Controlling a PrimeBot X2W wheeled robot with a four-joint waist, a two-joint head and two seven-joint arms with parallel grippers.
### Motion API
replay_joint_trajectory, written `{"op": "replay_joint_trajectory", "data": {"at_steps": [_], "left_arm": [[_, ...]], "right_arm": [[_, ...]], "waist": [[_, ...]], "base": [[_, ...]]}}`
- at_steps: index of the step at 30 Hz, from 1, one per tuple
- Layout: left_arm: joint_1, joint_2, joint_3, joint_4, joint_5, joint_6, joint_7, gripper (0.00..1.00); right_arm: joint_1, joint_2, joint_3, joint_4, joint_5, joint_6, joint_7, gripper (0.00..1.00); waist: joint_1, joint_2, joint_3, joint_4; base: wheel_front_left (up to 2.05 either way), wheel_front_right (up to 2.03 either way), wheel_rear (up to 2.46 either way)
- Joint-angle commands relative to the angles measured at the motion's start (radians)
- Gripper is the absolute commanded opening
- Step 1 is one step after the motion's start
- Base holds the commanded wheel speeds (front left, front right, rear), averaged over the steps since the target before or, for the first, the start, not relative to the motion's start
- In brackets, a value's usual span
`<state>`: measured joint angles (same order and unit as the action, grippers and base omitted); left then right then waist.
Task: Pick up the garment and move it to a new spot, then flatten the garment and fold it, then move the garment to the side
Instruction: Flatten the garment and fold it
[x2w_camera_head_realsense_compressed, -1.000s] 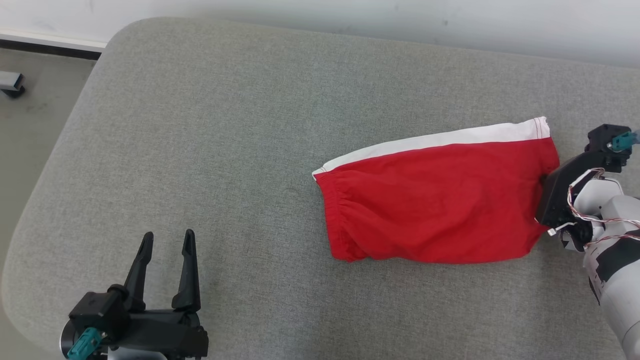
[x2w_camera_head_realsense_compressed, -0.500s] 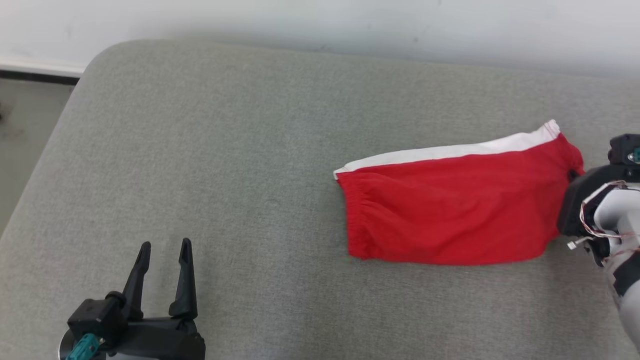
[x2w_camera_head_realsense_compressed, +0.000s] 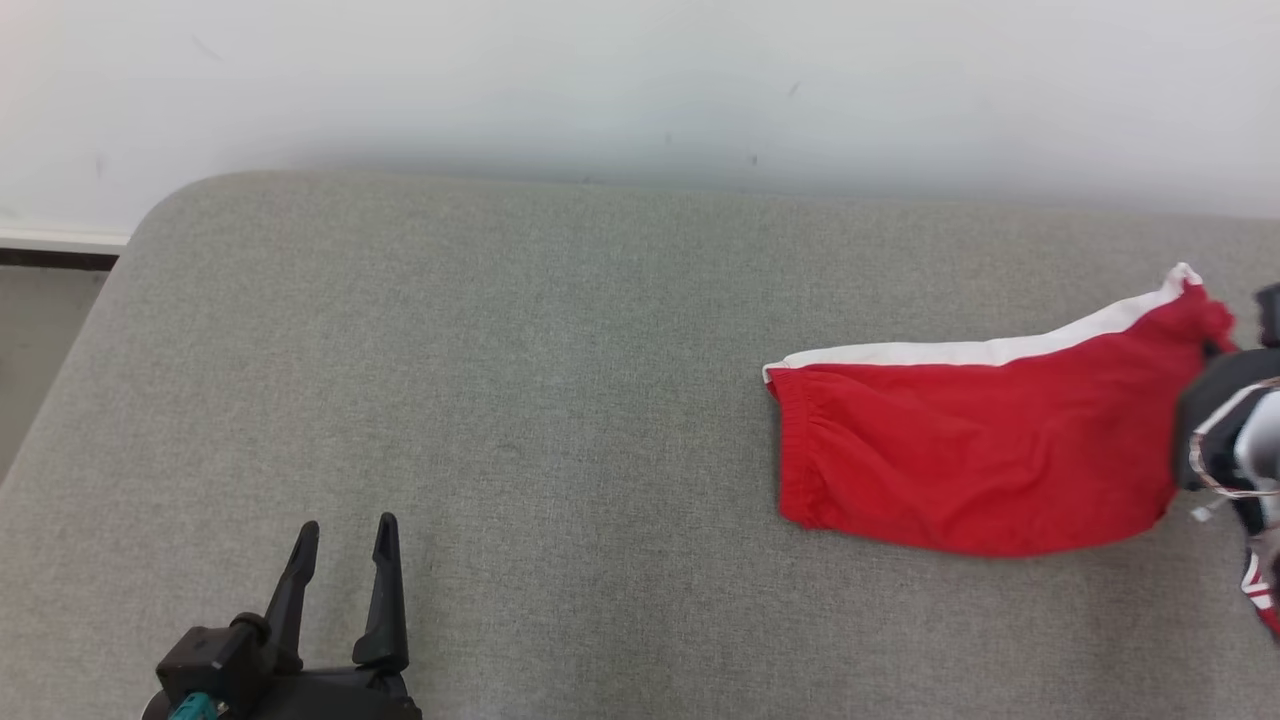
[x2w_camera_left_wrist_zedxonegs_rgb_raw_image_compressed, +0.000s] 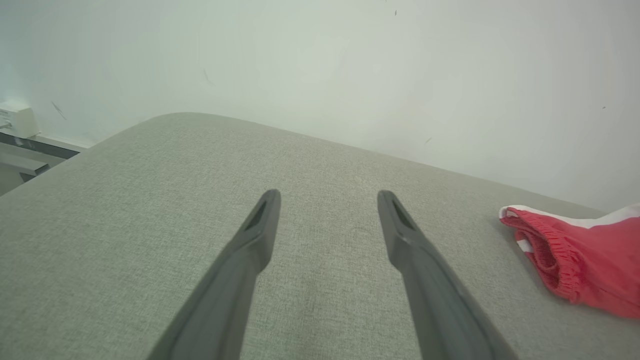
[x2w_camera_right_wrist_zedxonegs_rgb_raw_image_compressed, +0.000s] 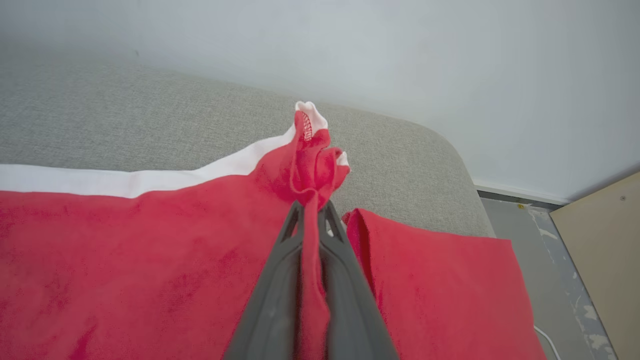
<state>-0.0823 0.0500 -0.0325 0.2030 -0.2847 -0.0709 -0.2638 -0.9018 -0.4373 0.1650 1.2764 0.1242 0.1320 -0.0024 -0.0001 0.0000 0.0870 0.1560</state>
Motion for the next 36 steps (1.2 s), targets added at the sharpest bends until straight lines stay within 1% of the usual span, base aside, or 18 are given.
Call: {"op": "replay_joint_trajectory", "data": {"at_steps": [1, 4, 9, 11, 13, 17, 26, 27, 28, 29, 31, 34, 35, 36], "left_arm": [[0.007, 0.001, 0.003, 0.004, -0.003, -0.003, 0.000, 1.00], [0.007, 0.001, 0.007, 0.011, -0.005, -0.007, 0.000, 1.00], [0.016, 0.001, 0.008, 0.005, -0.006, -0.008, 0.000, 1.00], [0.017, 0.001, 0.002, 0.001, -0.006, -0.002, 0.000, 1.00], [0.014, 0.001, -0.004, 0.001, -0.009, -0.002, 0.000, 1.00], [0.002, 0.001, -0.017, 0.012, -0.016, -0.007, 0.000, 1.00], [0.009, 0.001, -0.034, 0.013, -0.023, -0.003, 0.000, 1.00], [0.010, 0.001, -0.033, 0.014, -0.023, -0.003, 0.000, 1.00], [0.012, 0.001, -0.033, 0.014, -0.022, -0.004, 0.000, 1.00], [0.015, 0.001, -0.033, 0.015, -0.023, -0.003, 0.000, 1.00], [0.020, 0.001, -0.031, 0.016, -0.023, -0.001, 0.000, 1.00], [0.026, 0.001, -0.024, 0.019, -0.017, -0.001, 0.000, 1.00], [0.026, 0.001, -0.024, 0.019, -0.017, -0.001, 0.000, 1.00], [0.026, 0.001, -0.022, 0.019, -0.014, -0.002, 0.000, 1.00]], "right_arm": [[0.002, 0.022, 0.005, -0.009, -0.009, -0.003, -0.008, 0.00], [0.000, 0.080, 0.027, -0.035, -0.037, -0.003, -0.002, 0.00], [0.007, 0.195, 0.090, -0.073, -0.065, -0.003, 0.052, 0.00], [0.013, 0.245, 0.111, -0.085, -0.052, -0.003, 0.077, 0.00], [0.019, 0.280, 0.136, -0.089, -0.042, -0.003, 0.105, 0.00], [0.027, 0.327, 0.188, -0.103, -0.029, -0.003, 0.138, 0.00], [0.059, 0.364, 0.271, -0.134, 0.033, -0.003, 0.173, 0.00], [0.063, 0.366, 0.277, -0.138, 0.041, -0.003, 0.175, 0.05], [0.070, 0.368, 0.283, -0.143, 0.053, -0.003, 0.177, 0.45], [0.077, 0.372, 0.280, -0.154, 0.080, -0.003, 0.171, 1.00], [0.092, 0.380, 0.279, -0.193, 0.150, -0.003, 0.156, 1.00], [0.110, 0.384, 0.271, -0.289, 0.296, -0.003, 0.147, 1.00], [0.110, 0.384, 0.271, -0.289, 0.296, -0.003, 0.147, 1.00], [0.111, 0.377, 0.277, -0.319, 0.320, -0.003, 0.137, 1.00]], "waist": [[0.0001, 0.0000, -0.011, -0.004], [0.0001, 0.0000, -0.020, -0.005], [0.0001, 0.0000, -0.022, -0.005], [0.0001, 0.0000, -0.019, -0.002], [0.0001, 0.0000, -0.016, 0.005], [0.0001, 0.0000, -0.014, 0.026], [0.0001, 0.0000, -0.021, 0.062], [0.0001, 0.0000, -0.022, 0.063], [0.0001, 0.0000, -0.023, 0.064], [0.0001, 0.0000, -0.025, 0.063], [0.0001, 0.0000, -0.029, 0.061], [0.0001, 0.0000, -0.036, 0.054], [0.0001, 0.0000, -0.036, 0.054], [0.0001, 0.0000, -0.038, 0.051]], "base": [[0.00, 0.00, 0.00], [0.00, 0.00, 0.00], [0.00, 0.00, 0.00], [0.00, 0.00, 0.00], [0.00, 0.00, 0.00], [0.00, 0.00, 0.00], [0.00, 0.00, 0.00], [0.00, 0.00, 0.00], [0.00, 0.00, 0.00], [0.00, 0.00, 0.00], [0.00, 0.00, 0.00], [0.00, 0.00, 0.00], [0.00, 0.00, 0.00], [0.00, 0.00, 0.00]]}}
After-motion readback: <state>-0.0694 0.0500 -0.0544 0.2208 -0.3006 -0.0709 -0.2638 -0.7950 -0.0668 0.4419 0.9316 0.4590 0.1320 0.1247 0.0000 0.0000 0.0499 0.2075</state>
